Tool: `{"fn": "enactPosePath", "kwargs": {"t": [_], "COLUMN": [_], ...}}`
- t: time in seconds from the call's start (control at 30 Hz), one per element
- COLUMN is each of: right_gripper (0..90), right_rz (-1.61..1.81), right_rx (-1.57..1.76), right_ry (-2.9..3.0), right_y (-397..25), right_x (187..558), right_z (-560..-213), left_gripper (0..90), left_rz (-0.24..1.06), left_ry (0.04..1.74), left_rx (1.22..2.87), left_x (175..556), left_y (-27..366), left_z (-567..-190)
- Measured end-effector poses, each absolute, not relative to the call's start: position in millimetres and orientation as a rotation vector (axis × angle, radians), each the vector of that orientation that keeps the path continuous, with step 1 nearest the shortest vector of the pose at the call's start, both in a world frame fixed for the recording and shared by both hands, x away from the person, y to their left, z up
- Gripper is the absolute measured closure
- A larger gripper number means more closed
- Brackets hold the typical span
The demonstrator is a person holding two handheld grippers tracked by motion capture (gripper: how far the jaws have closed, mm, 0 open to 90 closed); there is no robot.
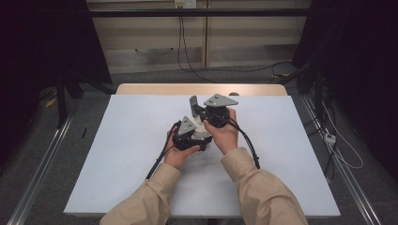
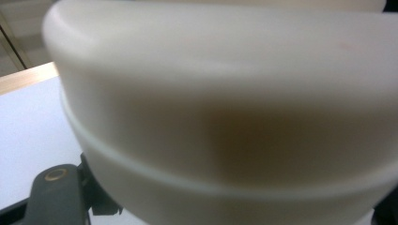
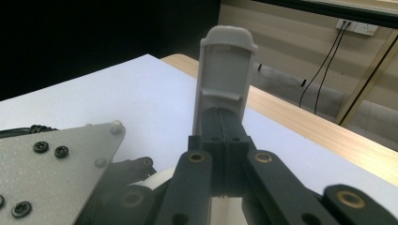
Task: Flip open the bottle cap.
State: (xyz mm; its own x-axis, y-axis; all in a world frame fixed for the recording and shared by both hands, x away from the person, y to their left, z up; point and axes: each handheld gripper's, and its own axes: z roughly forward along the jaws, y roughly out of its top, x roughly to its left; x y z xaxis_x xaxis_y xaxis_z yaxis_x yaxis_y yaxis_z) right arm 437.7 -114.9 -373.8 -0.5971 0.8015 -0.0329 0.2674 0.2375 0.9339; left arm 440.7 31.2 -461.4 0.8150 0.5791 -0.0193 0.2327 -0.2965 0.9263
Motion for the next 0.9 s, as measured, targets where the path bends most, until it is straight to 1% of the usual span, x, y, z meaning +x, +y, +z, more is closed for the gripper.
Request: {"fn": "enactPosePath", "kwargs": {"t": [0.5,0.9], "right_gripper": [90.0,90.0], "right_rz": [1.353,1.359], "right_rx": [0.969,0.975], "right_ry": [2.001,1.998], "right_y": [-111.9,-111.1], "right_x": [440.8,443.3], "right_z": [-373.7,-375.4], "left_gripper": [18.7,18.7], "left_rz": [0.382,0.403], "left_ry": [0.618,0.614], "left_rx": [1.873,1.879], "left_x": [440.8,441.2], "left_y": [31.0,31.7], "left_z": [-461.6,-461.1]}}
